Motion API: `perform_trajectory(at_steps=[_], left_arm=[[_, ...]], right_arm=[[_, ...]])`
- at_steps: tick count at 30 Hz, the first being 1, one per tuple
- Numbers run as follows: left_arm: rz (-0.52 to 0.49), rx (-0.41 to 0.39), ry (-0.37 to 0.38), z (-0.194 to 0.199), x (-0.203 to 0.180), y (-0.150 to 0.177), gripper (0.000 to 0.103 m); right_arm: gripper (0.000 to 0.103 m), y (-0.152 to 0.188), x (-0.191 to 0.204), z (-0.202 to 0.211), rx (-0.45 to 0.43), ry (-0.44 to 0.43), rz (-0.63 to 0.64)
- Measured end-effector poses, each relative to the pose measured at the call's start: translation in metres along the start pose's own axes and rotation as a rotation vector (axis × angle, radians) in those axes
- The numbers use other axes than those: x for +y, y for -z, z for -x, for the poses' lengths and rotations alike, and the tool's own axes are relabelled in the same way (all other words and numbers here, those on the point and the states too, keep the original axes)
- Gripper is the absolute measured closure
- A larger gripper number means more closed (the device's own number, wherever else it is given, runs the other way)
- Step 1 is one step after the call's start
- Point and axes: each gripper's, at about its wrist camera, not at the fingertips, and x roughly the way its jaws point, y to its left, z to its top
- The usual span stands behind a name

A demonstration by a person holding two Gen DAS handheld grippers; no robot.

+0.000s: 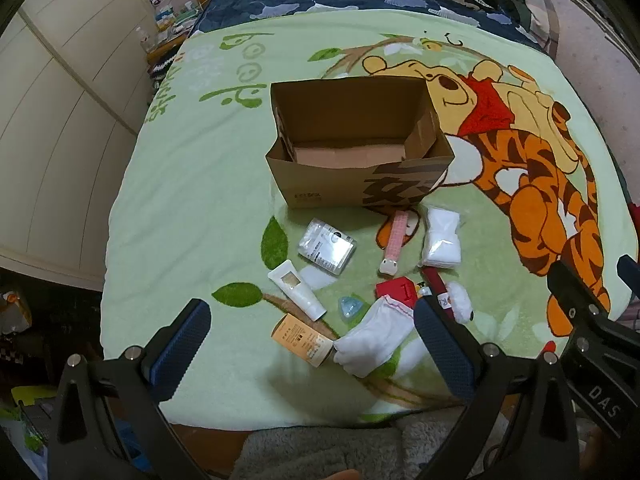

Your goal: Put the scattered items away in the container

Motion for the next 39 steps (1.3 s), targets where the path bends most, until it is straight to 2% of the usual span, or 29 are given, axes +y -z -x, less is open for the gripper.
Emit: perform_trajectory(at_steps=[1,8,16,17,39], left_arm=[[-0.002,-0.001,0.000,-0.0003,-0.0009,0.0000,0.001],[-0.020,0.000,0.010,-0.0005,-0.0024,-0.0003,0.001],[-0.045,-0.005,0.022,-0.0024,-0.0022,-0.0003,0.001],[-0.047,-0.004,0.022,-0.0024,-0.0022,-0.0003,0.001],[-0.122,-0.014,0.056,-0.0039,-0.0016,0.0007,0.001]], right_arm=[[0.000,-0.0004,0.0000,-0.0003,0.006,-0.040,0.076],[0.000,-0.0009,0.0004,-0.0006,0.021,-0.137,0.251],[0.000,-0.0002,0.0010,-0.0014,0.024,-0.148,0.271],[0.000,-0.0004,0.0008,-0.0018,0.027,-0.166,0.304],[0.000,-0.0009,0.0045,-0.0018,0.032,-0.185,0.344]])
